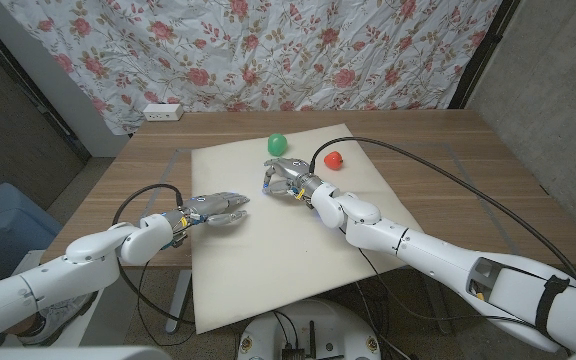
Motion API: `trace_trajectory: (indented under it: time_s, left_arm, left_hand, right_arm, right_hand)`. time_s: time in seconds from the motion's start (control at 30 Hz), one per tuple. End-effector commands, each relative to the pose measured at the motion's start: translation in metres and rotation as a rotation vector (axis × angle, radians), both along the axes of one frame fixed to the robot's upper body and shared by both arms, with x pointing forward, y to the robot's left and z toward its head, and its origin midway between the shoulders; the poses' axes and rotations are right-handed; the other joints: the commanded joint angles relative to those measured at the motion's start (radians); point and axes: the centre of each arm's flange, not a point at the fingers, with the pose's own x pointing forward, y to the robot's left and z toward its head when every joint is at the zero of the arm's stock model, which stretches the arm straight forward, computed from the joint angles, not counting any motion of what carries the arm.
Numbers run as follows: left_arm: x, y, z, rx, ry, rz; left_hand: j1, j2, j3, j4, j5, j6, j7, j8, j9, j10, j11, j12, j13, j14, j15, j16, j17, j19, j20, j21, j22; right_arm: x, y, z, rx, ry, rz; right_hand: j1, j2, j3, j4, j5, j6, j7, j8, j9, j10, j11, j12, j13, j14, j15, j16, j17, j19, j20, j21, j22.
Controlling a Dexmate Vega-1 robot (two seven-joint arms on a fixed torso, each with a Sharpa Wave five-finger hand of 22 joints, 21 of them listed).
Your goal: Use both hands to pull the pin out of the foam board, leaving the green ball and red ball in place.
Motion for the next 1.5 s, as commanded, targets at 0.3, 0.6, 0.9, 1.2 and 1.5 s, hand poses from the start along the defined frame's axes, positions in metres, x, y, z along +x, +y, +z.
trace_trajectory:
  time_s: [0.3,0.6,0.9,1.2,1.5]
  left_arm:
    - [0.003,0.000,-0.001,0.002,0.013,0.003]
    - [0.002,-0.002,-0.005,-0.005,0.014,0.001]
    - [0.000,-0.002,-0.004,-0.006,0.002,0.007]
    - [0.001,-0.001,0.003,-0.019,-0.036,0.013]
    - [0.000,-0.001,0.011,-0.036,-0.087,0.006]
  left_hand:
    - [0.015,0.082,0.006,-0.010,0.009,0.002,0.003,0.001,0.003,0.002,0.003,0.007,0.004,0.002,-0.081,0.001,0.004,-0.002,-0.110,0.003,0.005]
    - [0.017,0.082,0.008,-0.014,0.009,0.001,0.005,0.001,0.004,0.002,0.003,0.007,0.004,0.001,-0.081,0.001,0.004,-0.003,-0.110,0.004,0.005]
    - [0.018,0.082,0.010,-0.016,0.009,-0.005,0.002,-0.001,0.004,-0.005,0.001,0.005,0.004,-0.002,-0.080,0.001,0.004,-0.004,-0.110,0.004,0.005]
    - [0.018,0.082,0.012,-0.017,0.009,-0.008,0.000,-0.002,0.004,-0.009,0.004,0.005,0.004,-0.007,-0.078,-0.001,0.004,-0.004,-0.109,0.004,0.005]
    - [0.019,0.084,0.015,-0.020,0.009,-0.005,0.001,0.000,0.004,-0.009,0.005,0.006,0.004,-0.014,-0.078,-0.002,0.004,-0.004,-0.108,0.005,0.005]
  right_arm:
    - [-0.004,0.003,0.006,0.021,-0.004,0.016]
    - [-0.006,0.005,0.009,0.023,-0.006,0.023]
    - [-0.009,0.003,0.013,0.041,-0.020,0.028]
    - [-0.011,-0.001,0.023,0.060,-0.033,0.025]
    - [-0.017,-0.004,0.029,0.071,-0.048,0.023]
  right_hand:
    - [0.011,0.009,-0.006,-0.001,-0.001,0.020,-0.009,0.005,0.005,0.012,-0.002,0.000,0.002,0.002,-0.020,0.007,0.006,-0.001,-0.005,-0.004,0.006]
    - [0.012,0.011,-0.007,-0.001,-0.002,0.019,-0.009,0.004,0.004,0.013,-0.004,0.000,0.002,0.001,-0.023,0.007,0.006,-0.002,-0.006,-0.004,0.006]
    - [0.014,0.011,-0.010,-0.001,-0.002,0.023,-0.009,0.005,0.005,0.019,-0.003,0.001,0.002,0.003,-0.018,0.008,0.006,-0.001,-0.002,-0.004,0.006]
    - [0.015,0.008,-0.012,-0.002,-0.002,0.032,-0.009,0.007,0.005,0.024,0.001,0.002,0.002,0.004,-0.016,0.008,0.006,0.000,-0.001,-0.003,0.005]
    - [0.016,0.007,-0.014,-0.003,-0.002,0.033,-0.009,0.007,0.005,0.023,-0.001,0.000,0.002,0.004,-0.016,0.008,0.006,-0.002,-0.001,-0.004,0.005]
